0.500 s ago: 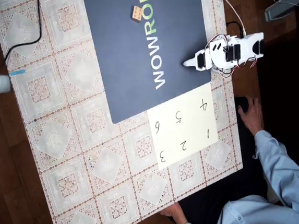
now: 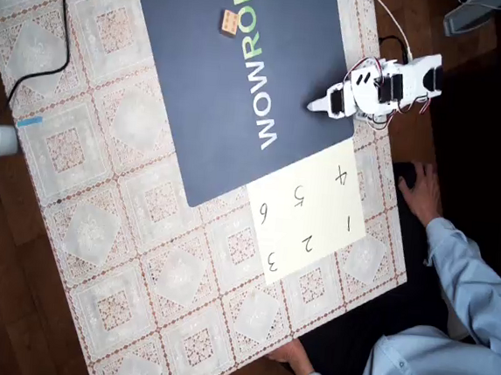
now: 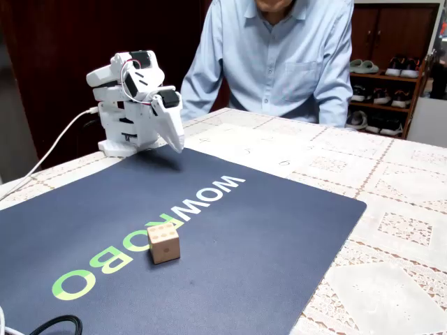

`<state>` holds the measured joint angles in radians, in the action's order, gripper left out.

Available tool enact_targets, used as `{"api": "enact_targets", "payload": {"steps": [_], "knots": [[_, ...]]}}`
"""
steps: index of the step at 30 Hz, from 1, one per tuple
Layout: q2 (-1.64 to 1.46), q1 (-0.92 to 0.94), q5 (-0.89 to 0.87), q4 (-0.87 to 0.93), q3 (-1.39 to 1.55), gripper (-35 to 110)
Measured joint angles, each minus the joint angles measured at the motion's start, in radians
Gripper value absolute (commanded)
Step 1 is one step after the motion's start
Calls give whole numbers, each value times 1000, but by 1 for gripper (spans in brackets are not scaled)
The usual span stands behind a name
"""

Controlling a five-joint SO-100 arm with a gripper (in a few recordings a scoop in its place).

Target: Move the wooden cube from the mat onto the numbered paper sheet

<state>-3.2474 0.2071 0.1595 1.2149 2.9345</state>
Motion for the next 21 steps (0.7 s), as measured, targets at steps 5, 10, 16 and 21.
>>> {"api": "enact_targets", "payload": {"steps": [5,10,16,21], "knots": [[0,0,0,0,0,0],[0,0,0,0,0,0],[0,0,0,0,0,0],[0,0,9,0,0,0]]}}
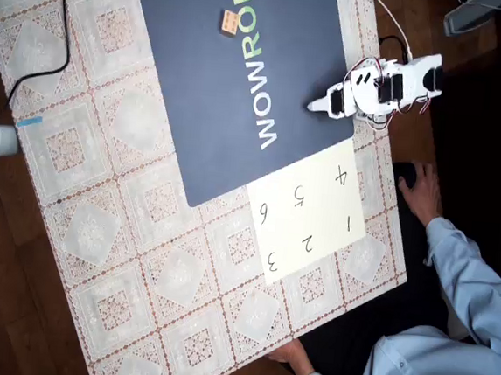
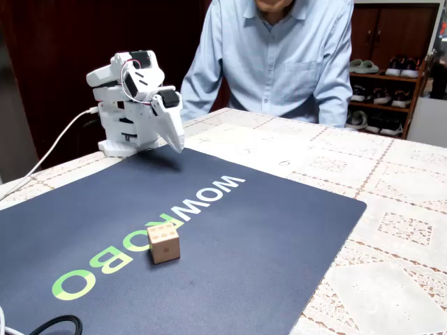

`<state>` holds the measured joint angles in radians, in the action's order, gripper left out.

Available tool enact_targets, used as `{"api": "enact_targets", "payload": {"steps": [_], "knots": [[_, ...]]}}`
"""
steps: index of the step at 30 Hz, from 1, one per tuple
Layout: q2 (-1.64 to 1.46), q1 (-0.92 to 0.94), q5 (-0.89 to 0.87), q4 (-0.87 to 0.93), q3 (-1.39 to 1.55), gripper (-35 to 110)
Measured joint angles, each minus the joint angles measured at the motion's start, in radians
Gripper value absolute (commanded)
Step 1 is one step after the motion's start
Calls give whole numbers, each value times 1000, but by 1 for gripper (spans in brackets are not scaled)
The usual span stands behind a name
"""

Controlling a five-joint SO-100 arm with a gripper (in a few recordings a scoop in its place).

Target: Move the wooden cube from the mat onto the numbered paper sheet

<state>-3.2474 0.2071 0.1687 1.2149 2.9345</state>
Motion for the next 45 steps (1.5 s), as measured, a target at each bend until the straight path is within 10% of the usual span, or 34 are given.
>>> {"api": "enact_targets", "payload": {"steps": [22,31,45], "knots": [[0,49,-38,0,0,28],[20,130,40,-29,-5,5],[936,264,-130,-175,-678,41]]}}
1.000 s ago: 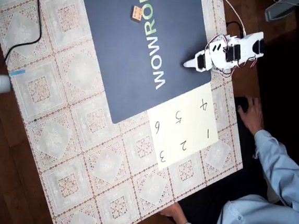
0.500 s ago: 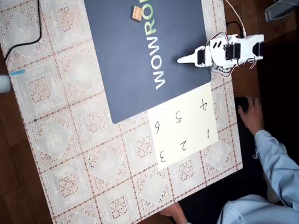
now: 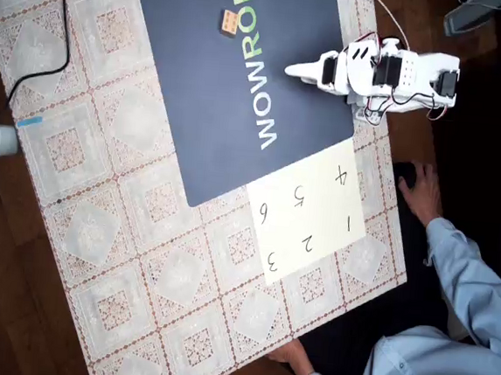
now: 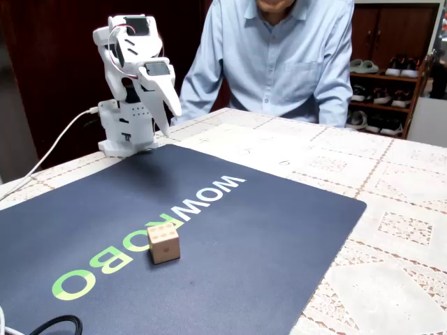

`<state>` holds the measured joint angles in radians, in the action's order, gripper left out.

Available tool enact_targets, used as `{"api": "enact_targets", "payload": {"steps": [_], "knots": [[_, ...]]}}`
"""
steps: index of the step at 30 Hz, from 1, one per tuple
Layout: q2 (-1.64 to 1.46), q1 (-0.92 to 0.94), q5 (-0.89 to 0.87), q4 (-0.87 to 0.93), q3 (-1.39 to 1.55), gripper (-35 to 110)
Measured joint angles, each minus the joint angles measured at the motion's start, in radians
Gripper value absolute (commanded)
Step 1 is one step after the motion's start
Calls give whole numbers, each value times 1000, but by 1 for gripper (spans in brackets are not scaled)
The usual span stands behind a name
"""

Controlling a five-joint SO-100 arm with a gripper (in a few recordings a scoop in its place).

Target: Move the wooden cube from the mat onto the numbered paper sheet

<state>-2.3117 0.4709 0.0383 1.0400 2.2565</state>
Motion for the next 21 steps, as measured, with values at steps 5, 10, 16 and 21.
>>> {"api": "enact_targets", "payload": {"steps": [5,10,16,21], "knots": [[367,51,-71,2,-232,43],[680,144,-130,18,-451,44],[985,227,-140,77,-787,44],[1167,255,-109,152,-1066,44]]}}
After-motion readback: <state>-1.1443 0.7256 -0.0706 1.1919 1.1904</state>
